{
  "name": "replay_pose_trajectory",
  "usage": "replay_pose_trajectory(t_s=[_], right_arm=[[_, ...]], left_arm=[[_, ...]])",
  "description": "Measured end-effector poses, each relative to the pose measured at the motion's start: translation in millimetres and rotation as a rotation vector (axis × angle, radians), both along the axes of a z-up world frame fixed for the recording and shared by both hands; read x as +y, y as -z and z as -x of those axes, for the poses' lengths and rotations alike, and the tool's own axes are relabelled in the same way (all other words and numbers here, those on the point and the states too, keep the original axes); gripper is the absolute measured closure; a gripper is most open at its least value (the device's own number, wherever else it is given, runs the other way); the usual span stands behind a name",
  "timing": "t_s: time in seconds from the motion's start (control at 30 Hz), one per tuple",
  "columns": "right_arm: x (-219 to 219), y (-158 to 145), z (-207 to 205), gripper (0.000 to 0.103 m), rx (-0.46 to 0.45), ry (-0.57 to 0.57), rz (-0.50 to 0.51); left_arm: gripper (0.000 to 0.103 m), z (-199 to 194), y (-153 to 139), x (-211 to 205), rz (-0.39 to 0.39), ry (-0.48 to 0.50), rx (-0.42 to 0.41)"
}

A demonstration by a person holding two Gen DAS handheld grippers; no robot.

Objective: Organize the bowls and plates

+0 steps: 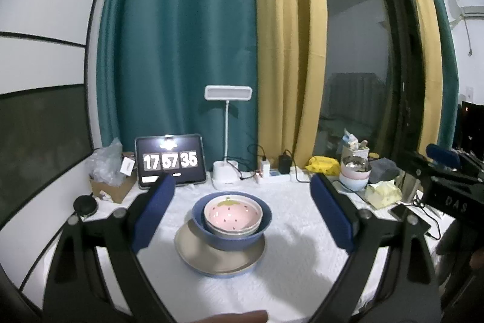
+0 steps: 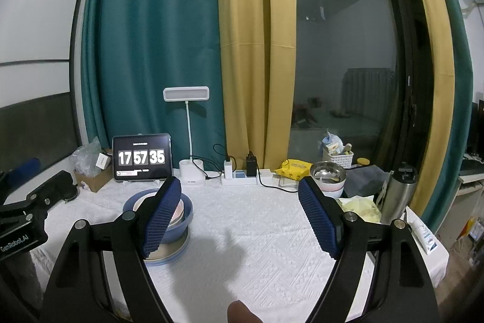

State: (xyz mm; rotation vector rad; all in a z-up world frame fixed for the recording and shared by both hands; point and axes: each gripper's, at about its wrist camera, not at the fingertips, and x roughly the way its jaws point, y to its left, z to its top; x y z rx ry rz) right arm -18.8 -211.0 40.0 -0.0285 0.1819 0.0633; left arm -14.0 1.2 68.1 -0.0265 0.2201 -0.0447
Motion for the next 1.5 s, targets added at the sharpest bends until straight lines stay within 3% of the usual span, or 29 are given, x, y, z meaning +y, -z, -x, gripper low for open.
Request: replay_pose_trajectory(t_s=[1.5], right_arm=[[-0.8,-1.8,1.0,0.020,0.001,0.001,0.000]], left_arm=[[0.011,-1.5,2.2,-7.3,-0.001,0.020,0.003]])
